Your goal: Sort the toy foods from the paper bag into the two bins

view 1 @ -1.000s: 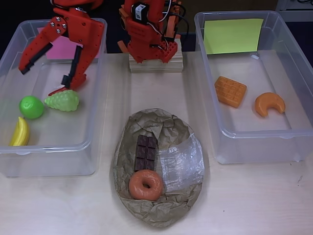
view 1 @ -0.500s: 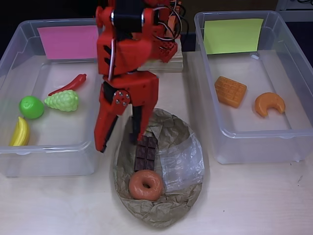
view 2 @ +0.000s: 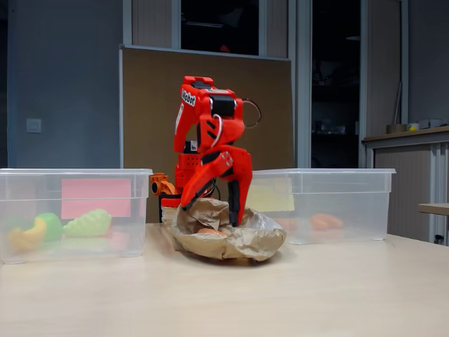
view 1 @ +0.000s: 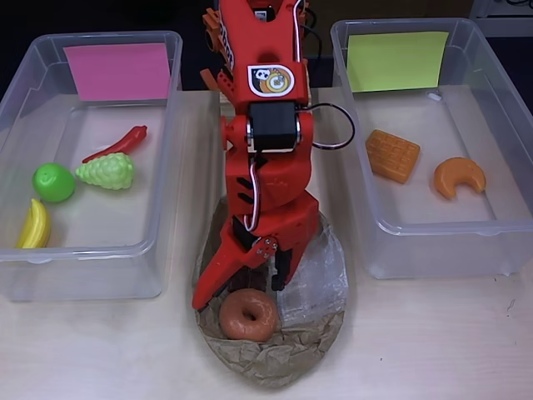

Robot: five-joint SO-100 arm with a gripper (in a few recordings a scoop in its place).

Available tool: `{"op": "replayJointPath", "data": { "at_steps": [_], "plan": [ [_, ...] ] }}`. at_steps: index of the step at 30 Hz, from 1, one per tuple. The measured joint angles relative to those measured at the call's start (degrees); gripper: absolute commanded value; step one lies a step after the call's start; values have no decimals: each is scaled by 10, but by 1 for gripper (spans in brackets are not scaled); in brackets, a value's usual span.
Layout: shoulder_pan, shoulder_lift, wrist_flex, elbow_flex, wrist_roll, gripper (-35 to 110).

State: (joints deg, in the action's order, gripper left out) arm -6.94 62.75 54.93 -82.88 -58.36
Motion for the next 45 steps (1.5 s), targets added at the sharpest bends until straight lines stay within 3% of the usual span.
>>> {"op": "replayJointPath", "data": {
  "at_steps": [17, 27, 36, 45],
  "plan": [
    [-11, -94, -22, 39, -23, 58],
    [-2, -128, -2, 87, -23, 37],
    [4, -130, 14, 95, -31, 35],
    [4, -80, 128, 109, -59, 35]
  ]
}}
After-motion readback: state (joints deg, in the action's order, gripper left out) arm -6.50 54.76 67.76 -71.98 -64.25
